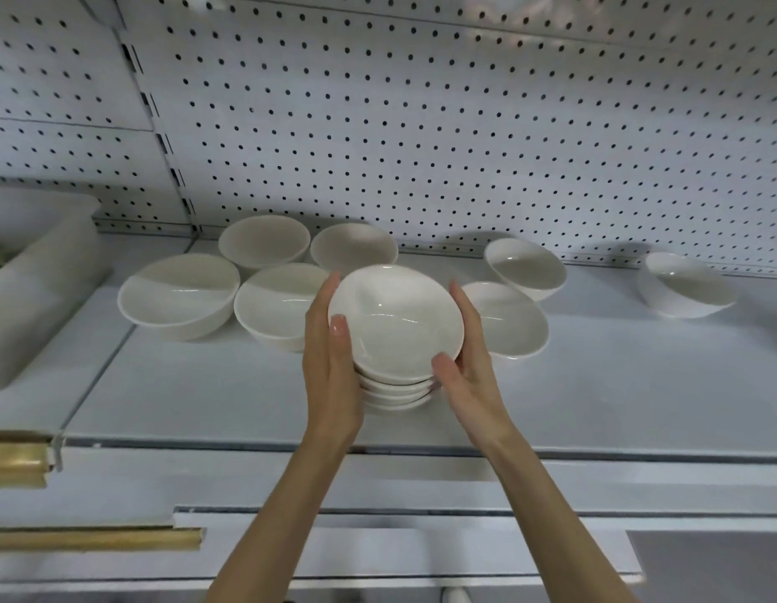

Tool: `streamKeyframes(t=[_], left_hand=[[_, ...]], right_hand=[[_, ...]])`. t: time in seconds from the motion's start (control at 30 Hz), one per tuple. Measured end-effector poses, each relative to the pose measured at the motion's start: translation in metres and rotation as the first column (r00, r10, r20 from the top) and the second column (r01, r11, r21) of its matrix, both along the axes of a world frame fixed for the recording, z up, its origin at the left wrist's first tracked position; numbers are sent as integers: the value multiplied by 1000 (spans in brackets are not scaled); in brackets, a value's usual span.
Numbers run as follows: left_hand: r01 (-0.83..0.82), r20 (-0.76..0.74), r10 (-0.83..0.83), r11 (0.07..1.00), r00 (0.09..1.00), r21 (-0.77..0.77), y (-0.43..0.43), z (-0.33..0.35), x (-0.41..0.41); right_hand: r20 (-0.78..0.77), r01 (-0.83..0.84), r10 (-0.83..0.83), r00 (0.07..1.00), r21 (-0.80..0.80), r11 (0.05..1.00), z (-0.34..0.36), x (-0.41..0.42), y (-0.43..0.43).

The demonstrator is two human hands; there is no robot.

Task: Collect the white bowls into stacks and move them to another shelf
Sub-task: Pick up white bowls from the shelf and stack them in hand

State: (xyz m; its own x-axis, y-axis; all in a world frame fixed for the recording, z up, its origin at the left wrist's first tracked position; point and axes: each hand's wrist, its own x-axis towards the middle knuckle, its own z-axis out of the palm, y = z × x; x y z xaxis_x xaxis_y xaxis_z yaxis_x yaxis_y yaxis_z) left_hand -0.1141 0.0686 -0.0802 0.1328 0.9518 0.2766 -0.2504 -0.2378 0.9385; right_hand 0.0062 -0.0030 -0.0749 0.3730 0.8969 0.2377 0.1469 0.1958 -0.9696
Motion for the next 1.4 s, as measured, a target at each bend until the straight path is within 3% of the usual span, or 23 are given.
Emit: streamKeyframes(t=[0.27, 0.73, 0.97, 1.17, 1.4], left_hand=[[-148, 129, 163, 982, 978, -114, -6, 1, 14], [-33, 155, 50, 993, 987, -110, -4, 2, 5], [-51, 233, 95, 981, 968, -187, -16, -9, 5], [24, 207, 27, 971, 978, -237, -13, -2, 4], [-40, 157, 68, 984, 985, -176, -40, 15, 10]], right_hand=[[-15, 50, -49, 999, 69, 996, 2, -11, 12], [-11, 59, -58, 998, 66, 996, -4, -9, 8], [2, 131, -131, 991, 59, 990, -10, -17, 8], [-25, 132, -132, 991, 24, 991, -7, -18, 10], [-72, 171, -167, 983, 50, 984, 4, -25, -16]])
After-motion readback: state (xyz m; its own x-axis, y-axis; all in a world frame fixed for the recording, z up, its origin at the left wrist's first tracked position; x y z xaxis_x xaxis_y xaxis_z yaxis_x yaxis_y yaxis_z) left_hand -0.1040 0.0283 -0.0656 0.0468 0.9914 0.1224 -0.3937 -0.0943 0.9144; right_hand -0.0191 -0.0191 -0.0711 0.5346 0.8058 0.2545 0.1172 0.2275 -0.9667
